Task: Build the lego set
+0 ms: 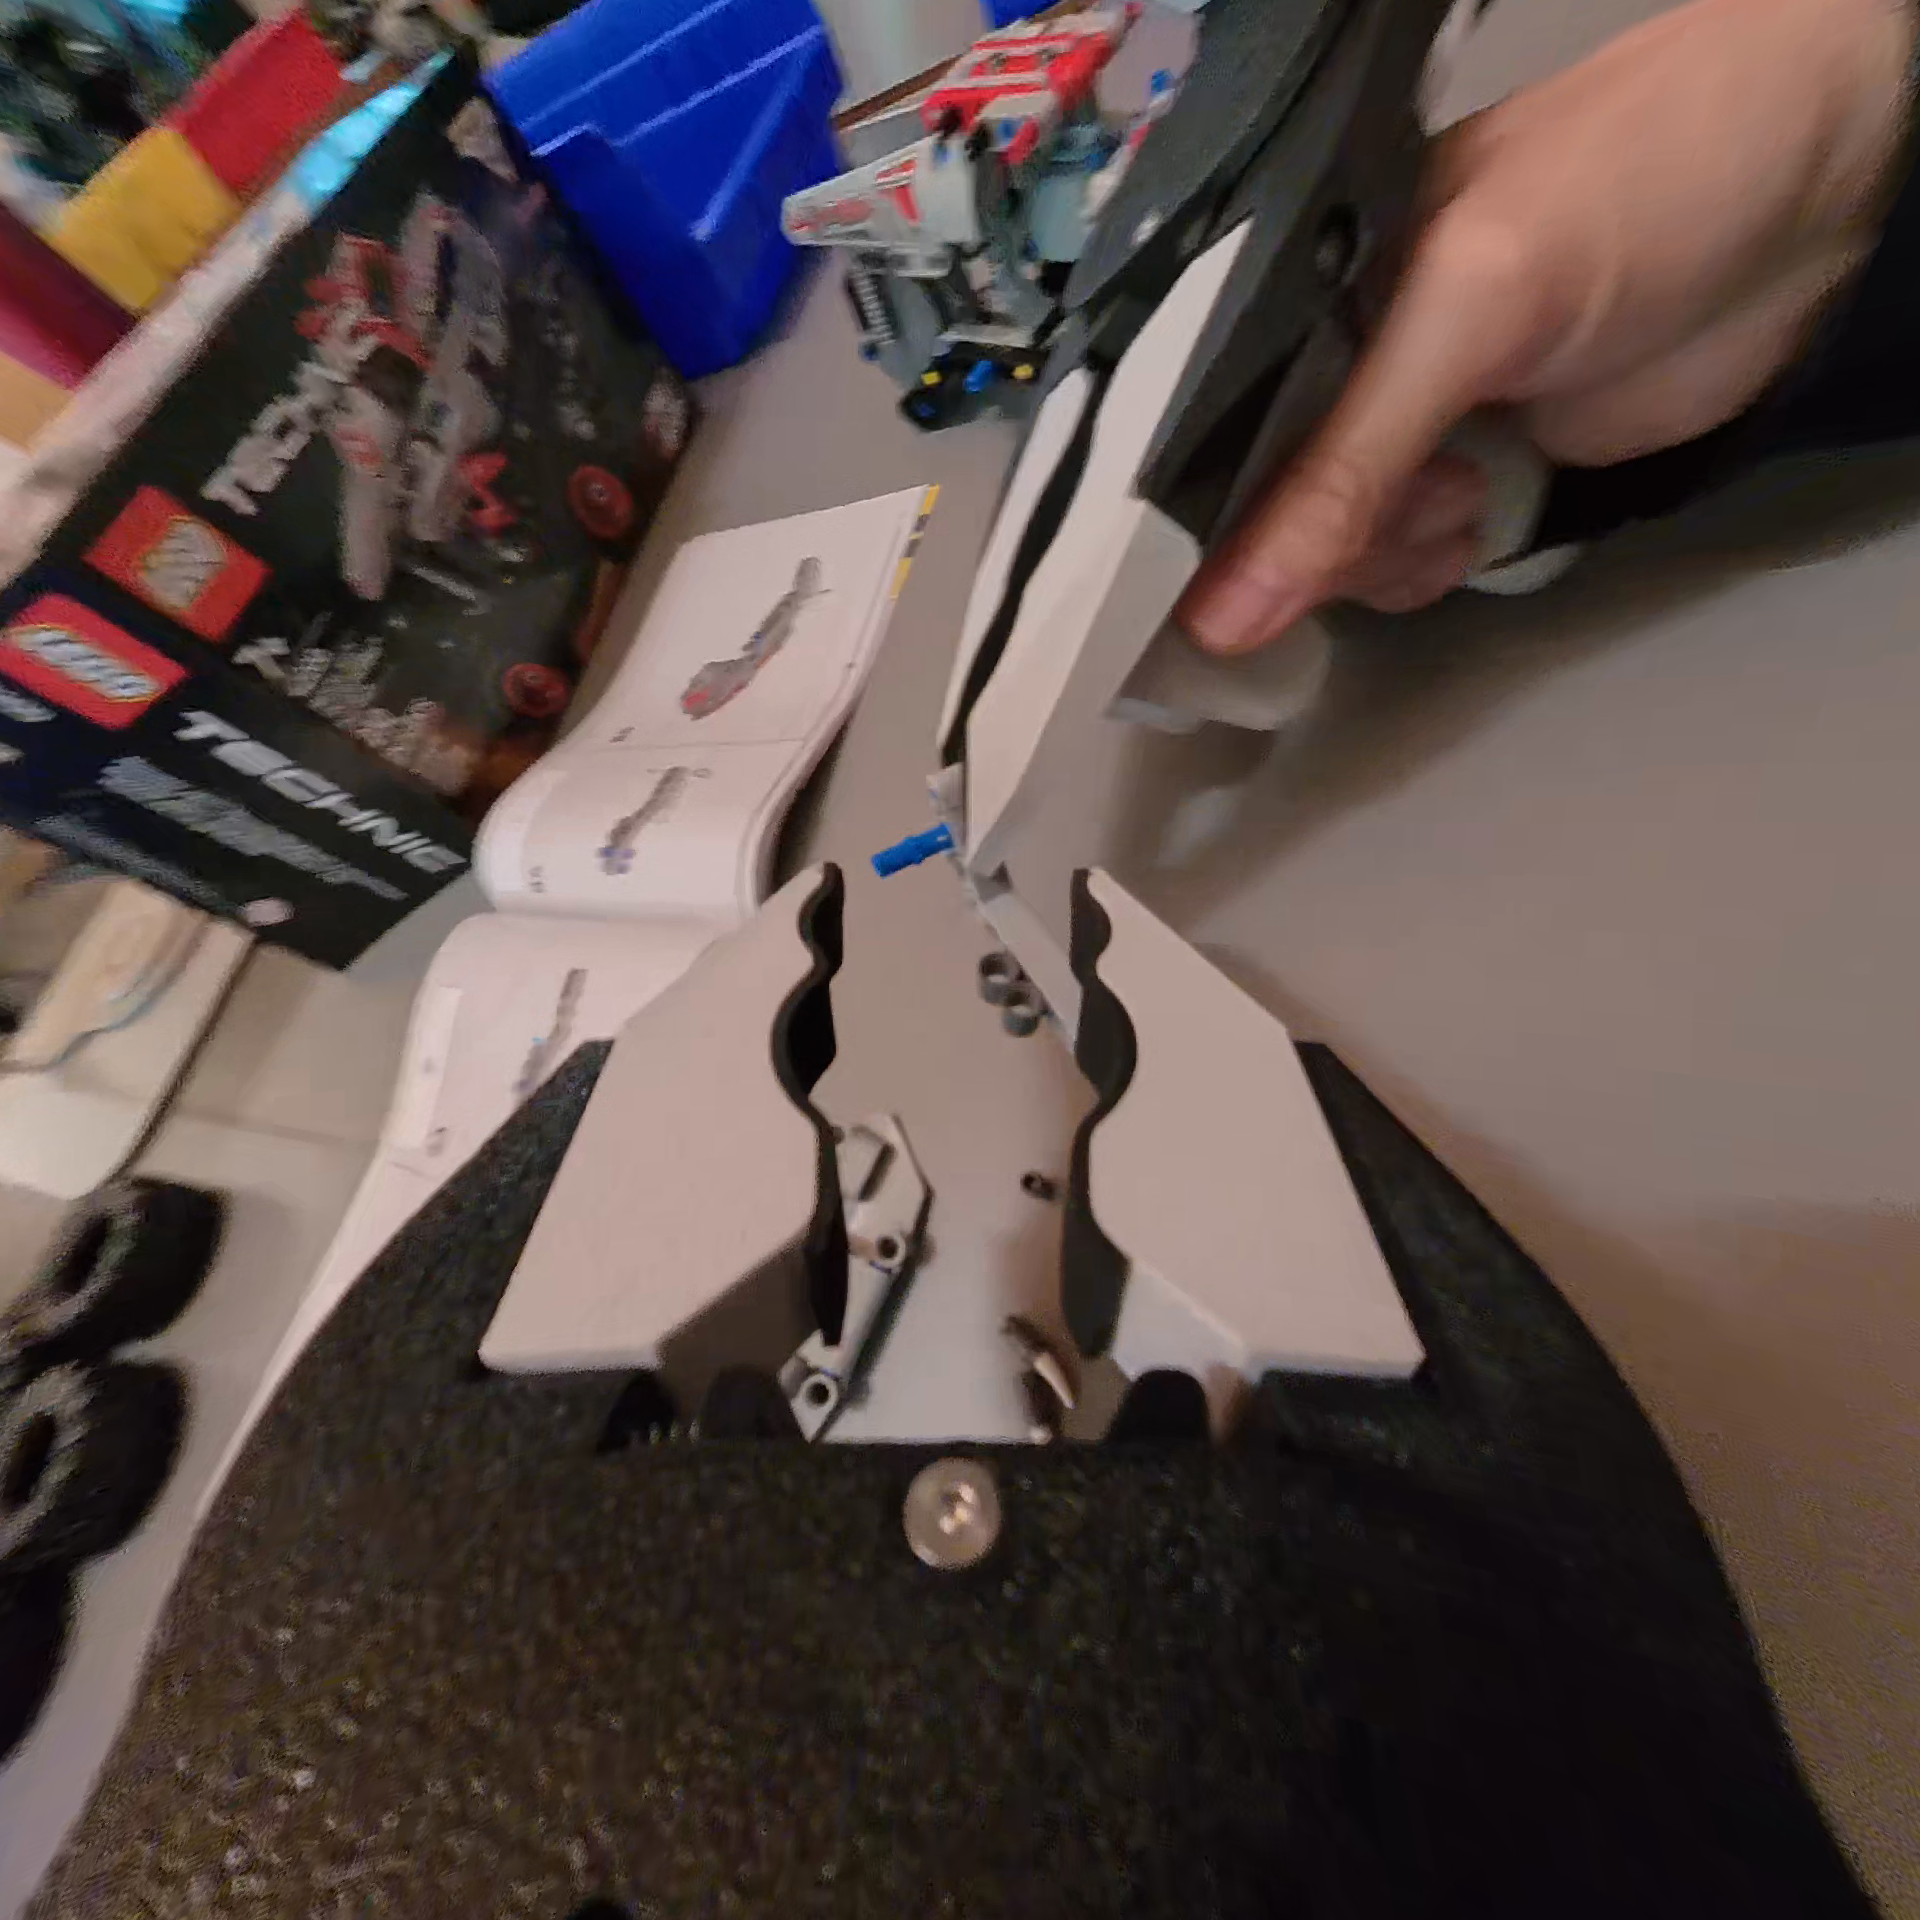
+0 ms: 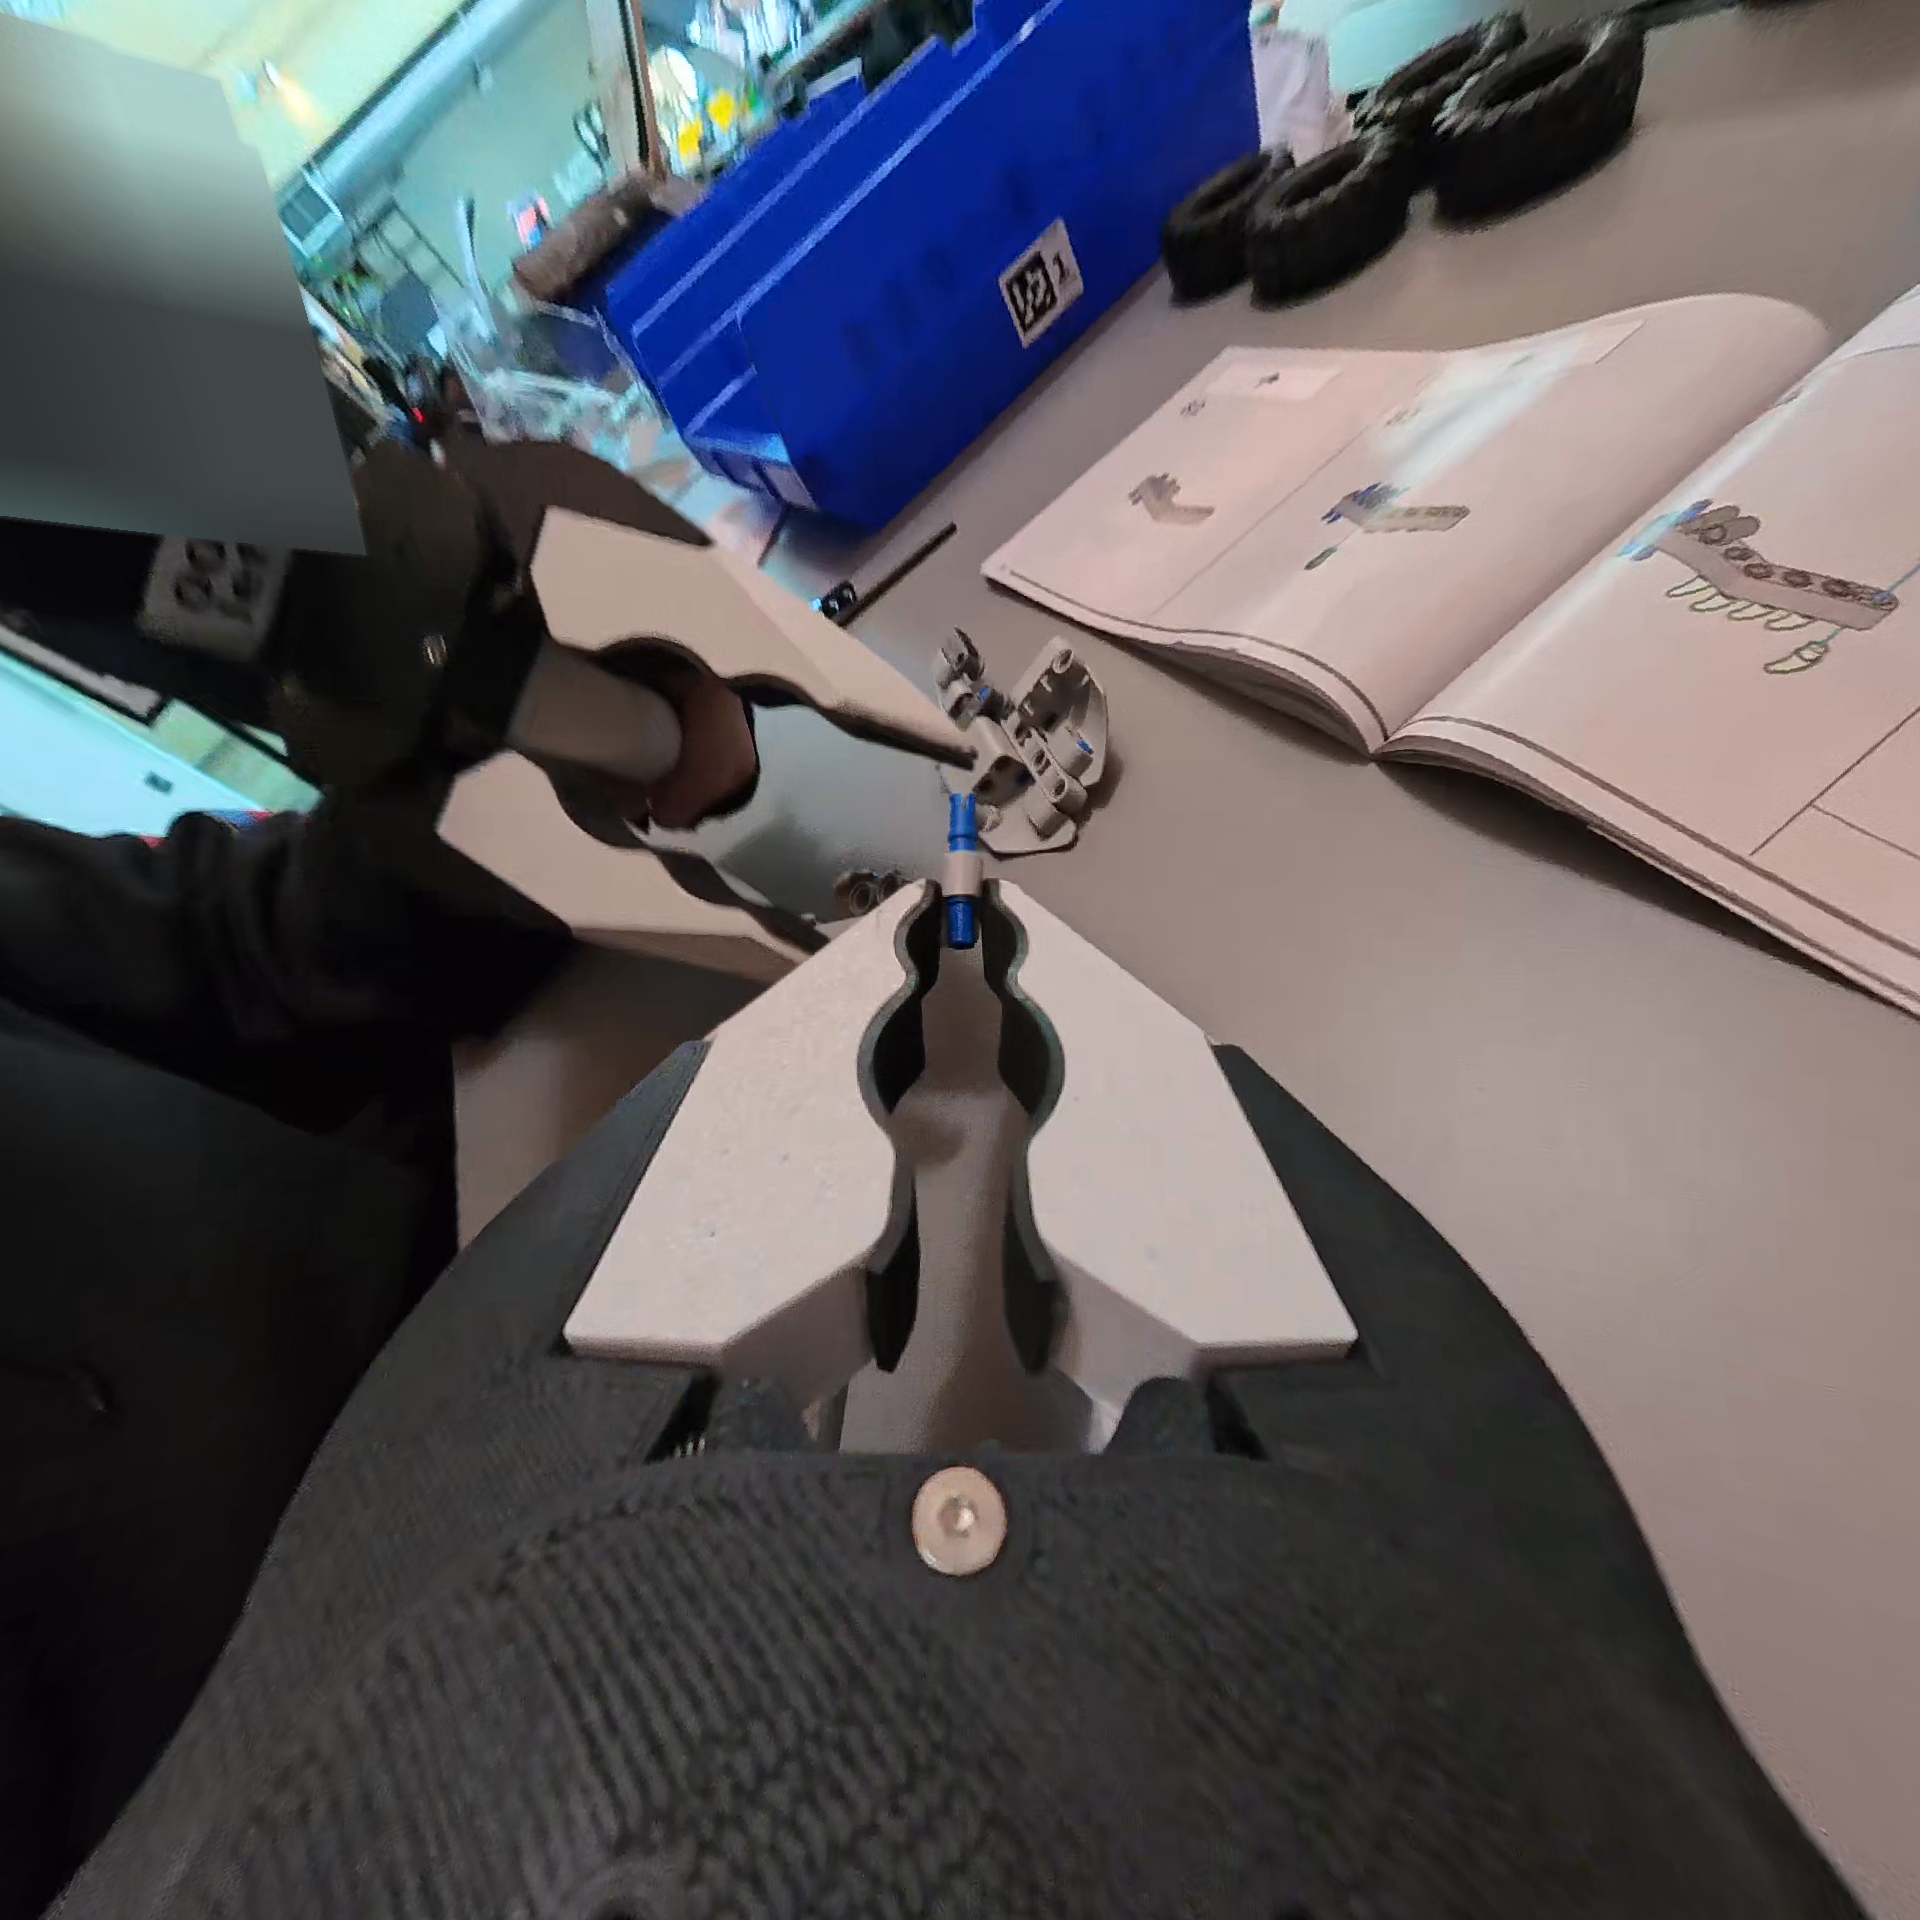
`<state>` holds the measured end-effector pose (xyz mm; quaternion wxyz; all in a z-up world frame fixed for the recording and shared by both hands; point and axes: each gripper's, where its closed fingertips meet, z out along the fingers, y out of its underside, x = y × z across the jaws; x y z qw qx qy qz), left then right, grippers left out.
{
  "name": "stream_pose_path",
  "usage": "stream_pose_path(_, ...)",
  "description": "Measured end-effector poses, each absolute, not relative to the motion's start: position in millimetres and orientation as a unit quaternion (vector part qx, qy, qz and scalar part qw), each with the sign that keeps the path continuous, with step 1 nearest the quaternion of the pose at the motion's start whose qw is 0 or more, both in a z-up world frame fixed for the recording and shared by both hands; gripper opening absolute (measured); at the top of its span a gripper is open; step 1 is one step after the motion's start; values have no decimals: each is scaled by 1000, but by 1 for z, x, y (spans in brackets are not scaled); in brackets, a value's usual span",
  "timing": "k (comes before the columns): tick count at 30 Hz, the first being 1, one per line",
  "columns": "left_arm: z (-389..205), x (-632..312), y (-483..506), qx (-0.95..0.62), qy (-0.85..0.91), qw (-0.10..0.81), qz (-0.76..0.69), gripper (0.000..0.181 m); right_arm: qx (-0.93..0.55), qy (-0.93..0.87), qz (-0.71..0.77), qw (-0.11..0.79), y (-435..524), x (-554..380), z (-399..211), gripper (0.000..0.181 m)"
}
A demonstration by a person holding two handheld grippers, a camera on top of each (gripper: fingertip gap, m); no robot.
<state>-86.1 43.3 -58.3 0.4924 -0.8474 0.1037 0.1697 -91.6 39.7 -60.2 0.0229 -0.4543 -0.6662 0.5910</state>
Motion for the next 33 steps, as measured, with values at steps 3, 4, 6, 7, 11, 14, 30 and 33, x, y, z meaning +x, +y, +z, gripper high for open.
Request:
stream_pose_path(3,-55,-89,46,-833,121,485,237,35,-464,-640,612,16,39,-90,-55,6)
stream_pose_path(4,-54,-87,47,-829,120,490,243,31,-467,-632,618,17,40,-90,-53,6)
stream_pose_path(6,-52,-88,47,-824,117,493,254,29,-470,-622,626,19,41,-91,-50,6)
stream_pose_path(7,-51,-90,47,-823,111,493,260,27,-472,-620,627,18,41,-91,-50,6)
stream_pose_path(11,-50,-90,48,-821,101,500,256,25,-474,-622,623,24,41,-92,-51,6)
stream_pose_path(14,-52,-90,49,-822,96,499,255,24,-473,-634,611,32,39,-92,-54,6)
stream_pose_path(30,-54,-87,47,-816,124,509,244,14,-475,-644,595,68,35,-93,-55,6)
stream_pose_path(33,-52,-86,50,-811,117,521,241,15,-477,-635,605,59,38,-94,-54,6)
